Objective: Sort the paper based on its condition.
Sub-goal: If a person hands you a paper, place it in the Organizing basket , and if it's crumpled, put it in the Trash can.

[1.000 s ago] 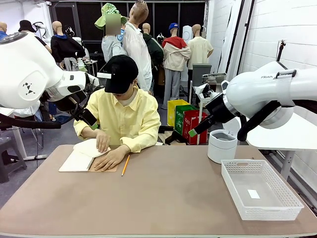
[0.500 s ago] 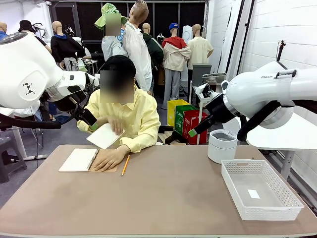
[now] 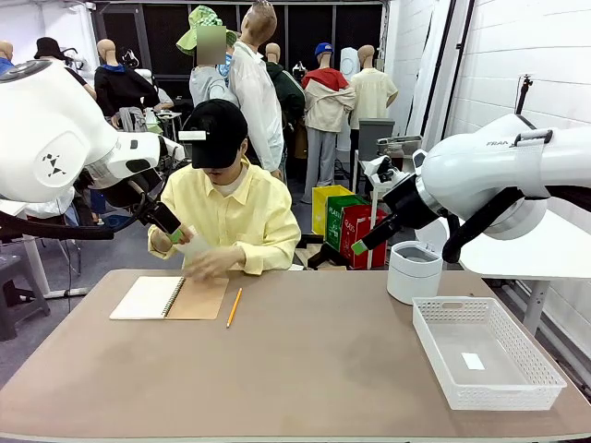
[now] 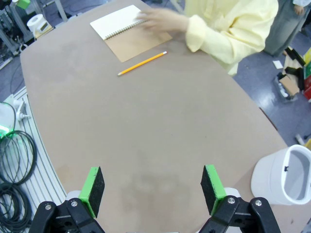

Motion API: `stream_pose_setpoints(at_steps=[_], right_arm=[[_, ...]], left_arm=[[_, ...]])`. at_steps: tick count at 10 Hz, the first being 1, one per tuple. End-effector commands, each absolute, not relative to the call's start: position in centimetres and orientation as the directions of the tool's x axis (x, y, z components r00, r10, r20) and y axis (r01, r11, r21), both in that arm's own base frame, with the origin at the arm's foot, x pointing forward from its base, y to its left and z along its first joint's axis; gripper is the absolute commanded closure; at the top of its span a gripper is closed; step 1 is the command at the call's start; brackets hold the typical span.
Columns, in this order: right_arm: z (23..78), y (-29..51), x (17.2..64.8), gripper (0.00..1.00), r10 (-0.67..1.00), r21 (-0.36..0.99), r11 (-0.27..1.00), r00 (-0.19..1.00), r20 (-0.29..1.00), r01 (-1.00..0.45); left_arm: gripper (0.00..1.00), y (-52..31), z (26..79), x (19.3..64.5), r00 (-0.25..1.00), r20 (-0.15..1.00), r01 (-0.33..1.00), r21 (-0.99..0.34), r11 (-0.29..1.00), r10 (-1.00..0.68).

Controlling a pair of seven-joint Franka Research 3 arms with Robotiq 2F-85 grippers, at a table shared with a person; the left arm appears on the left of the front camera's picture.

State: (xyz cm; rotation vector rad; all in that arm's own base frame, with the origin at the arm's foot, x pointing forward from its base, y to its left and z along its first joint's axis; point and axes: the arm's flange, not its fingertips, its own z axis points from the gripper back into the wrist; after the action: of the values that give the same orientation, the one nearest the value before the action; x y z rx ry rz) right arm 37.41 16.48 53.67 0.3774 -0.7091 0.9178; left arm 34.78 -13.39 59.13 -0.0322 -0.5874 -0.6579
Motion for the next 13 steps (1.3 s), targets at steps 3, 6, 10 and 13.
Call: stream_pose_setpoints(at_steps=[3, 6, 10, 13], right_arm=[[53.6, 16.4, 37.43, 0.0, 0.589, 0.012, 0.557, 0.406, 0.699, -0.83], [53.6, 16.4, 37.43, 0.0, 0.589, 0.012, 0.557, 0.406, 0.699, -0.83], [53.6, 16.4, 37.43, 0.0, 0.589, 0.012, 0.557, 0.406, 0.699, -0.83], [53.6, 16.4, 37.43, 0.0, 0.589, 0.012, 0.557, 0.406, 0.699, -0.83]], left_arm=[[0.0, -13.33, 59.13, 34.81, 0.64, 0.522, 0.579, 0.154, 0.8, -0.564], [0.0, -13.33, 59.13, 34.81, 0.64, 0.522, 0.579, 0.154, 0.8, -0.564], [0.0, -13.33, 59.13, 34.81, 0.64, 0.522, 0.579, 0.154, 0.8, -0.564], [0.0, -13.33, 59.13, 34.81, 0.64, 0.522, 0.579, 0.154, 0.8, -0.564]])
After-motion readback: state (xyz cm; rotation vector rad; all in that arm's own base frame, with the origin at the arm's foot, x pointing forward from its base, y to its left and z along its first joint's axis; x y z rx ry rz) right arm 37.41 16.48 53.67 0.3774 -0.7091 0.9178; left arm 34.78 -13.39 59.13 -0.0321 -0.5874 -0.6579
